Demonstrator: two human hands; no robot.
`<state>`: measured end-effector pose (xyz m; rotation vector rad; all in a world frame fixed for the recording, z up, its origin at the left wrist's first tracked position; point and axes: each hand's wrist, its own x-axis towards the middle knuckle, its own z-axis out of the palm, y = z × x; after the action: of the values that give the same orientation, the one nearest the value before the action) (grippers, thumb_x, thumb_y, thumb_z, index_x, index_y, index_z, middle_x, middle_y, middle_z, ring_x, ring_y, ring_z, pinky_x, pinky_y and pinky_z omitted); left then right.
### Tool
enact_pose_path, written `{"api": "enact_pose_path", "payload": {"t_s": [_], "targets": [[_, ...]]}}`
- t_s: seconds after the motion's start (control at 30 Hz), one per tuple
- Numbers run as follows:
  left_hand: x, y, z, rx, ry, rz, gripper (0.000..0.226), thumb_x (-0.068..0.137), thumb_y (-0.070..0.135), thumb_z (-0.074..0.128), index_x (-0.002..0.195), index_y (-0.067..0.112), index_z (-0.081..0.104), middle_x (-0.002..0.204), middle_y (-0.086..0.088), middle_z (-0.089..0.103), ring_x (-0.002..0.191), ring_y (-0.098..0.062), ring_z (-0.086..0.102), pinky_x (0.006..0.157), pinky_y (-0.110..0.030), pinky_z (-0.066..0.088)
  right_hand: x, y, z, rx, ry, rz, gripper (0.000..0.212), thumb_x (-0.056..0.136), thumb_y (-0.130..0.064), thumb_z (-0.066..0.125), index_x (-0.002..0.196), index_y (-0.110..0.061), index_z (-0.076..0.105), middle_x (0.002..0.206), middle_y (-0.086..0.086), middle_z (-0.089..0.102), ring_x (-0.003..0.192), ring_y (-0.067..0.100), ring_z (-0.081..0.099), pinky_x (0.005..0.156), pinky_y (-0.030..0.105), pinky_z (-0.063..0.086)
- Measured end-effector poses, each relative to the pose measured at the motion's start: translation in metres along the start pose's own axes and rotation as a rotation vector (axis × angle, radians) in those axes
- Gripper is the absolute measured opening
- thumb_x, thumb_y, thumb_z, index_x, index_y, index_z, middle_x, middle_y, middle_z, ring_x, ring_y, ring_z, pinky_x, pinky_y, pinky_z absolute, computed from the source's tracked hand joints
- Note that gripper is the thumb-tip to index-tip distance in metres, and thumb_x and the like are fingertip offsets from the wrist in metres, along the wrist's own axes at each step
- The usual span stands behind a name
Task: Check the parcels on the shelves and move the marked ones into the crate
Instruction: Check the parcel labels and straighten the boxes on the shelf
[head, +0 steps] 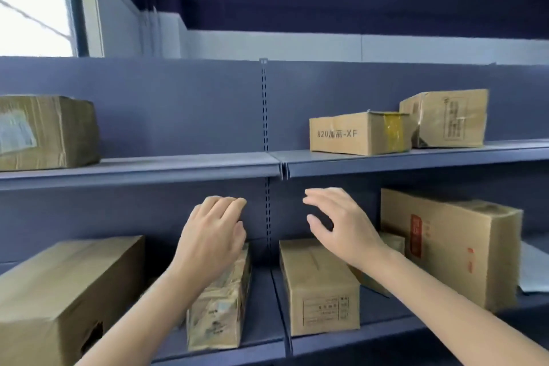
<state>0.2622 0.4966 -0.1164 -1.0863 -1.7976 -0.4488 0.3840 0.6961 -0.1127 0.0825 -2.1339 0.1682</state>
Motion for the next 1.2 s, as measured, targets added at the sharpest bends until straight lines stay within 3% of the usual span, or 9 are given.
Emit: {"api": "enact_pose_path", "payload": {"t_s": [0.13,0.47,0.63,0.8,0.9,1.0,1.07,1.13,1.2], "targets": [[0.035,0.004,0.006,-0.036,0.091,0.064,0.032,0.076,0.02,0.041,0.099,0.007,0.059,0.088,-0.007,0.067,0.088,-0.024,0.048,0.069,-0.038,0.052,0.022,0.012,-0.034,-0.049,0.103,0.04,0.026,0.08,-0.014,0.06,0.104,-0.007,0.068,0.11,0.005,0.068,0.107,0.018,0.057,0.093,0.023,0.037],[0.131,0.078,0.042,-0.196,0.121,0.092,0.036,0.077,0.02,0.041,0.101,0.005,0.062,0.096,-0.008,0.067,0.09,-0.034,0.058,0.076,-0.039,0.05,0.047,0.112,-0.104,-0.11,0.148,0.177,0.025,0.086,-0.008,0.059,0.11,-0.006,0.064,0.119,0.007,0.063,0.115,0.022,0.051,0.095,0.025,0.037],[0.207,0.128,0.077,-0.334,0.022,-0.184,0.043,0.087,0.018,0.051,0.128,0.009,0.046,0.127,-0.007,0.053,0.118,-0.029,0.039,0.094,-0.036,0.035,0.083,0.198,-0.11,-0.112,0.036,0.408,0.041,0.09,-0.024,0.055,0.129,-0.013,0.048,0.134,0.006,0.05,0.122,0.023,0.046,0.092,0.029,0.038],[0.262,0.164,0.117,-0.217,-0.278,-0.398,0.044,0.087,0.026,0.049,0.125,0.009,0.037,0.131,-0.012,0.042,0.122,-0.033,0.033,0.093,-0.042,0.033,0.122,0.266,-0.103,0.127,-0.068,0.702,0.08,0.084,-0.046,0.06,0.145,-0.013,0.019,0.152,0.009,0.024,0.137,0.029,0.029,0.105,0.043,0.033],[0.272,0.174,0.135,-0.22,-0.347,-0.5,0.04,0.086,0.026,0.047,0.119,0.007,0.037,0.127,-0.012,0.043,0.12,-0.032,0.035,0.088,-0.04,0.033,0.136,0.292,-0.097,0.178,-0.123,0.797,0.093,0.08,-0.051,0.062,0.147,-0.012,0.01,0.155,0.01,0.017,0.14,0.031,0.024,0.107,0.046,0.032],[0.274,0.173,0.151,-0.279,-0.497,-0.606,0.05,0.086,0.03,0.047,0.125,0.002,0.034,0.126,-0.013,0.046,0.121,-0.034,0.037,0.097,-0.042,0.036,0.139,0.302,-0.088,0.411,-0.159,0.871,0.09,0.077,-0.051,0.065,0.144,-0.011,0.021,0.15,0.009,0.03,0.134,0.03,0.034,0.101,0.045,0.037],[0.273,0.171,0.155,-0.397,-0.556,-0.642,0.05,0.088,0.029,0.048,0.125,-0.003,0.036,0.114,-0.015,0.054,0.112,-0.033,0.047,0.093,-0.039,0.043,0.135,0.299,-0.083,0.574,-0.122,0.821,0.074,0.078,-0.043,0.069,0.137,-0.011,0.036,0.137,0.003,0.046,0.127,0.025,0.043,0.098,0.04,0.04],[0.271,0.166,0.148,-0.516,-0.514,-0.66,0.038,0.089,0.022,0.048,0.117,-0.003,0.039,0.093,-0.011,0.054,0.092,-0.028,0.052,0.08,-0.036,0.046,0.131,0.289,-0.082,0.623,-0.055,0.716,0.061,0.078,-0.032,0.071,0.13,-0.012,0.046,0.127,0.0,0.055,0.117,0.021,0.052,0.095,0.034,0.044],[0.27,0.152,0.13,-0.641,-0.413,-0.684,0.035,0.087,0.017,0.051,0.116,0.002,0.039,0.099,-0.01,0.051,0.092,-0.026,0.051,0.078,-0.035,0.046,0.13,0.27,-0.087,0.679,0.028,0.614,0.058,0.078,-0.023,0.071,0.13,-0.013,0.047,0.127,0.001,0.056,0.116,0.018,0.053,0.097,0.033,0.044]]}}
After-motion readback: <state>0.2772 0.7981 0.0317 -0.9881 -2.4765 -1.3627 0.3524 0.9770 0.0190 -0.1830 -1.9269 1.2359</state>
